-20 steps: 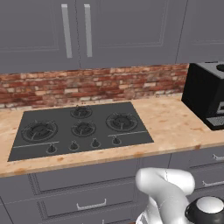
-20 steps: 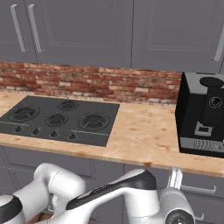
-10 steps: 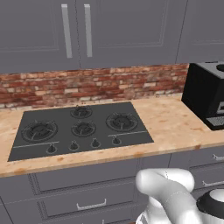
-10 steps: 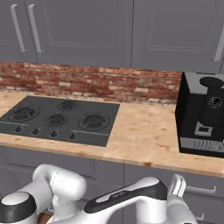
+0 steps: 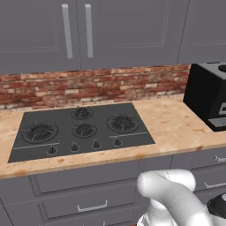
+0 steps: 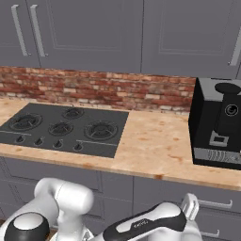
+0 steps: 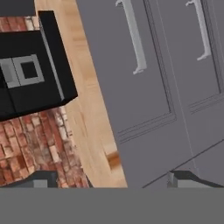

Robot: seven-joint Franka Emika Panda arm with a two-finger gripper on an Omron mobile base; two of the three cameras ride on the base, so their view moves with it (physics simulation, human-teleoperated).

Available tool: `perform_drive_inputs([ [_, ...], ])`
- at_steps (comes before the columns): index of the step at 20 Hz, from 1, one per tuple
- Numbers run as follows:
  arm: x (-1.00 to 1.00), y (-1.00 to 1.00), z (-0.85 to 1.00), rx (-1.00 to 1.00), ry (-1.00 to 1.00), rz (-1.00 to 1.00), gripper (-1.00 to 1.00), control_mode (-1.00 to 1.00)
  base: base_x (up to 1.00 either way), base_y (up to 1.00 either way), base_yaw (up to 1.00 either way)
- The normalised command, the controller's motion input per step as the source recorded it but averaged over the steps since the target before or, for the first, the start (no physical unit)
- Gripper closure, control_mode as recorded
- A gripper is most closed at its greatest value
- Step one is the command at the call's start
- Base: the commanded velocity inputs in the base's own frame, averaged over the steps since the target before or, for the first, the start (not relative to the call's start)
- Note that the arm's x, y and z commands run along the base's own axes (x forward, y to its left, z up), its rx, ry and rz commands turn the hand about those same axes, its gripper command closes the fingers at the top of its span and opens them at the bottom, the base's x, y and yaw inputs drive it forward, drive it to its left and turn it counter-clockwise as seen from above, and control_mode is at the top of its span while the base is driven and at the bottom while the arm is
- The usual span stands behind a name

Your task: Take the tongs from the drawer on the right and place them on the dining counter next to the tray containing the kebab skewer.

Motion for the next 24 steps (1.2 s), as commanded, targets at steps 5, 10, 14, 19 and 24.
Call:
perform_drive_inputs([
  [5,0.31,-0.11,-0.21,-0.08,-0.02,0.00,-1.00,-1.00,0.00,0.00,0.00],
  [10,0.38,-0.10,-0.19,-0.12,0.00,0.00,-1.00,-1.00,0.00,0.00,0.00],
  [14,0.29,-0.16,-0.25,-0.07,0.00,0.00,-1.00,-1.00,0.00,0.00,0.00],
  [19,0.12,-0.22,-0.41,-0.01,0.00,0.00,-1.00,-1.00,0.00,0.00,0.00],
  [24,0.13,-0.24,-0.34,0.00,0.00,0.00,-1.00,-1.00,0.00,0.00,0.00],
])
